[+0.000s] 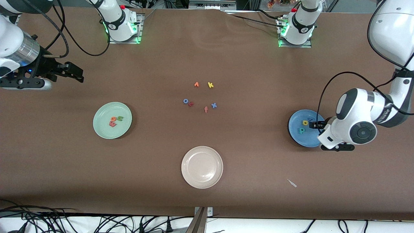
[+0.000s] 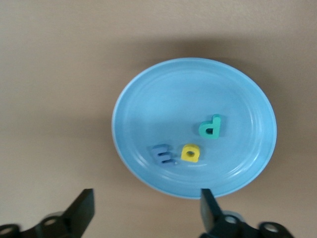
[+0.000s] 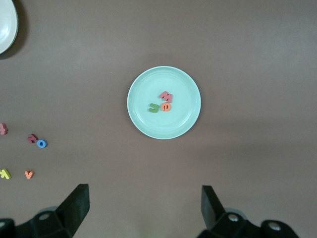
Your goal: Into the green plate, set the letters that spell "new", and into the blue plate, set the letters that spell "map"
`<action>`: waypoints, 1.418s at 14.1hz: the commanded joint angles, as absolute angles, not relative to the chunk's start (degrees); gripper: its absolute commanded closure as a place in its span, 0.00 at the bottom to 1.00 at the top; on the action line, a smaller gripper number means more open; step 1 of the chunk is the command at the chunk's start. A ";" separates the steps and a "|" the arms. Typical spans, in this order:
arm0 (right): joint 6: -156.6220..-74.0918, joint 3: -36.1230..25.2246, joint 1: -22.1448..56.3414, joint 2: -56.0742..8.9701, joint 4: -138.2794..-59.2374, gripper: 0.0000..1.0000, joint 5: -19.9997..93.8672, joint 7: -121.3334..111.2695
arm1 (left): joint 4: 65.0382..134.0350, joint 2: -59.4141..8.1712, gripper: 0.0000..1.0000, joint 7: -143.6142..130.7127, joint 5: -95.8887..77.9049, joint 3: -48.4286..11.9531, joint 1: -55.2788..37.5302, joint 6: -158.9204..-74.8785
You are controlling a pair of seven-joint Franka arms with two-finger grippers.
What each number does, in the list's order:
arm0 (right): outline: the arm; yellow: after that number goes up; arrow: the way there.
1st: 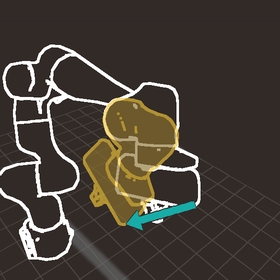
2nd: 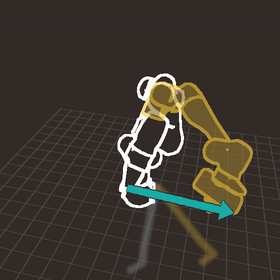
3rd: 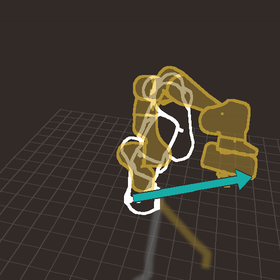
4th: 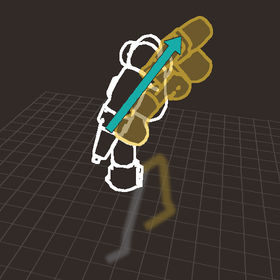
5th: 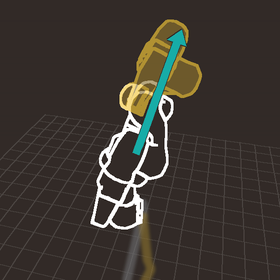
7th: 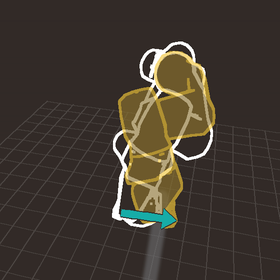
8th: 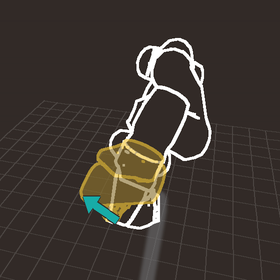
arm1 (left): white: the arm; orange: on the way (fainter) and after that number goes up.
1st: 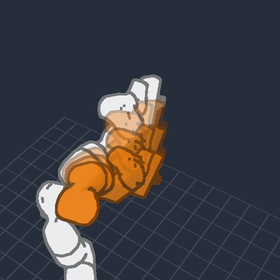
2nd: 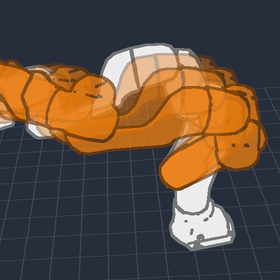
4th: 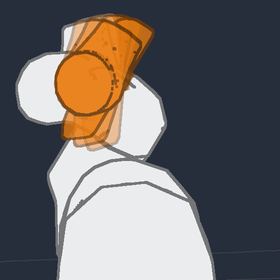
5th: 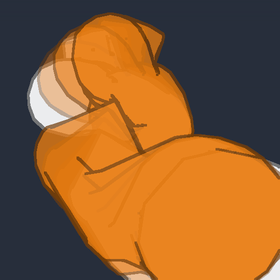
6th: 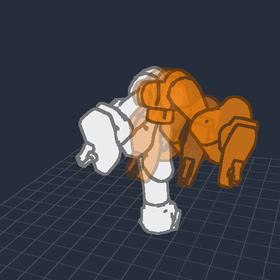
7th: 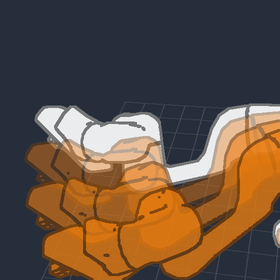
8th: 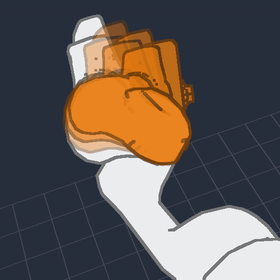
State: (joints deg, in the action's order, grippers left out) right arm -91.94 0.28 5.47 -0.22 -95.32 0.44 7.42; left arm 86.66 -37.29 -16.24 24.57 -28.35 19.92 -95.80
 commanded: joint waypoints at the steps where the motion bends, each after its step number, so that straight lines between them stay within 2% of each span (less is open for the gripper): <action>1: -88.69 -0.18 5.19 -0.88 -91.41 0.00 1.67 6.15 | 84.38 -35.69 0.00 -14.94 23.64 -28.65 20.83 -92.03; 3: -88.42 -0.18 5.19 -0.88 -90.53 0.00 1.76 6.24 | 82.72 -34.81 0.00 -14.41 21.46 -29.09 23.36 -90.09; 5: -87.11 -0.18 5.19 -0.88 -89.65 0.00 1.84 6.15 | 83.75 -30.09 0.00 -14.15 14.80 -26.39 22.95 -91.22; 7: -85.35 -0.26 5.27 -0.79 -88.86 0.00 1.93 6.24 | 88.57 -22.10 0.00 -14.15 6.29 -17.01 18.39 -94.99; 9: -83.50 -0.09 5.27 -0.79 -87.45 0.00 1.85 6.24 | 90.87 -16.03 0.00 -14.24 -0.86 -10.40 14.52 -95.98; 12: -84.02 -0.09 5.36 -0.88 -87.28 0.00 1.67 6.33 | 92.37 -7.67 0.00 -14.33 -0.44 -9.05 9.68 -95.98; 15: -84.20 -0.09 5.19 -1.05 -87.28 0.00 1.49 6.33 | 92.55 -4.75 0.00 -13.02 -1.06 -7.83 8.09 -90.36; 20: -84.20 -0.09 5.27 -1.84 -87.28 0.00 0.88 6.33 | 94.66 0.09 0.00 -6.16 -0.70 -4.39 5.10 -89.65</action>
